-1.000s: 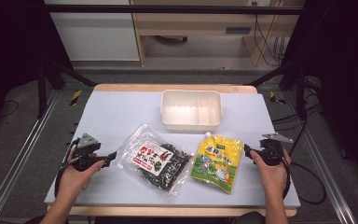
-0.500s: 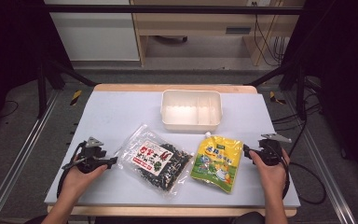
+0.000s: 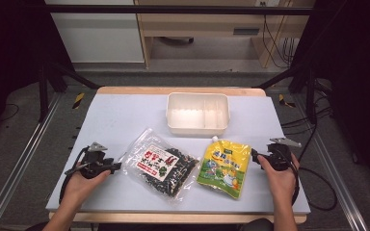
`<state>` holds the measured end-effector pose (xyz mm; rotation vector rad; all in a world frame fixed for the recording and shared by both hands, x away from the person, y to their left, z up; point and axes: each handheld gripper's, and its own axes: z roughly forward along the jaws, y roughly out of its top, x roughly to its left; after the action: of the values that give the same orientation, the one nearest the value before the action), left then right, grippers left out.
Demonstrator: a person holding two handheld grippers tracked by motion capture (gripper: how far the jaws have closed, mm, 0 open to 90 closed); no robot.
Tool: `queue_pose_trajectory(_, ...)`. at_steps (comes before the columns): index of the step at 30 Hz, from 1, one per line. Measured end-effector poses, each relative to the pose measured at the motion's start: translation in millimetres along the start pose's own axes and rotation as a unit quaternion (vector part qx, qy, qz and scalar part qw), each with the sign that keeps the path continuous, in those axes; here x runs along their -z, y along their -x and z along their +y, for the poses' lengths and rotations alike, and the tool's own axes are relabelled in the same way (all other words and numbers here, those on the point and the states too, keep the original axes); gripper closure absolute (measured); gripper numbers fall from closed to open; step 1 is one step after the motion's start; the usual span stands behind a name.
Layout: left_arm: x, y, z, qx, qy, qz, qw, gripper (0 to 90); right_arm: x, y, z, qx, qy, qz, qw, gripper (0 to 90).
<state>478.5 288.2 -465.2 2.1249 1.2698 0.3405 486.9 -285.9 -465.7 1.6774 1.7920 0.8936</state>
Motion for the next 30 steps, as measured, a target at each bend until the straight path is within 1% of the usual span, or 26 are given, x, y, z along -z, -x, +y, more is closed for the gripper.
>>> queue_pose_trajectory(4,-1.0,1.3,-0.3,-0.002,-0.003,0.001,1.0,60.9,-0.2,0.2,0.0,0.003,0.0,0.0,1.0,17.6)
queue_pose_trajectory(5,-1.0,1.6,-0.4,-0.002,-0.003,0.001,1.0,63.8,-0.2,0.0,0.0,0.002,0.001,0.0,1.0,17.6)
queue_pose_trajectory(7,-1.2,2.2,-0.3,-0.005,-0.004,0.003,1.0,64.9,-0.3,0.2,0.0,0.004,0.001,0.001,1.0,17.6)
queue_pose_trajectory(8,-1.3,2.3,-0.2,-0.005,-0.004,0.001,1.0,68.4,-0.3,0.0,-0.1,0.005,0.001,0.0,1.0,17.6)
queue_pose_trajectory(9,-1.4,2.5,-0.2,-0.005,-0.004,-0.001,1.0,68.4,-0.3,0.0,-0.1,0.005,0.001,0.0,1.0,17.6)
queue_pose_trajectory(12,-2.0,4.9,0.3,-0.014,-0.006,0.002,0.9999,74.7,-0.3,-0.3,0.1,0.005,0.0,0.001,1.0,17.6)
queue_pose_trajectory(14,-2.3,6.8,0.6,-0.022,-0.007,0.01,0.9997,76.2,-0.3,-0.7,0.1,0.004,-0.001,0.001,1.0,17.6)
queue_pose_trajectory(15,-2.1,7.5,0.9,-0.027,-0.009,0.012,0.9995,79.4,-0.3,-1.0,0.1,0.003,-0.001,0.001,1.0,17.6)
queue_pose_trajectory(16,-2.1,7.5,0.9,-0.027,-0.009,0.012,0.9995,82.3,-0.3,-1.0,0.1,0.003,-0.001,0.001,1.0,17.6)
queue_pose_trajectory(17,-2.1,7.4,1.0,-0.03,-0.009,0.017,0.9994,82.3,-0.4,-1.3,0.2,0.003,-0.001,0.001,1.0,17.7)
queue_pose_trajectory(18,-2.3,6.9,0.8,-0.03,-0.008,0.018,0.9993,84.7,-0.5,-1.4,0.2,0.004,-0.001,0.002,1.0,17.6)
queue_pose_trajectory(20,-2.2,4.9,0.8,-0.032,-0.008,0.015,0.9993,88.9,-0.9,-1.4,0.2,0.005,0.0,0.001,1.0,17.6)
queue_pose_trajectory(22,-1.5,3.9,1.3,-0.034,-0.01,0.012,0.9993,89.8,-0.8,-1.7,0.3,0.005,0.0,0.001,1.0,17.7)
queue_pose_trajectory(24,0.2,4.1,2.0,-0.036,-0.007,0.015,0.9992,89.9,-0.6,-1.8,0.4,0.003,0.0,0.002,1.0,17.6)
queue_pose_trajectory(26,4.0,3.4,3.2,-0.038,0.001,0.017,0.9991,90.0,-0.3,-1.7,0.6,0.002,0.0,0.002,1.0,17.7)
queue_pose_trajectory(27,6.8,2.6,3.8,-0.037,0.008,0.018,0.9991,90.0,-0.3,-1.4,0.6,0.004,0.001,0.001,1.0,17.7)
queue_pose_trajectory(28,12.4,0.7,5.0,-0.034,0.023,0.013,0.9991,90.0,0.0,-1.5,0.7,0.005,0.003,0.001,1.0,17.8)
queue_pose_trajectory(29,12.4,0.7,5.0,-0.034,0.023,0.013,0.9991,90.0,0.0,-1.5,0.7,0.005,0.003,0.001,1.0,17.8)
queue_pose_trajectory(30,15.1,0.1,5.6,-0.033,0.029,0.011,0.9989,90.0,0.1,-2.0,1.0,0.006,0.005,0.002,1.0,17.9)
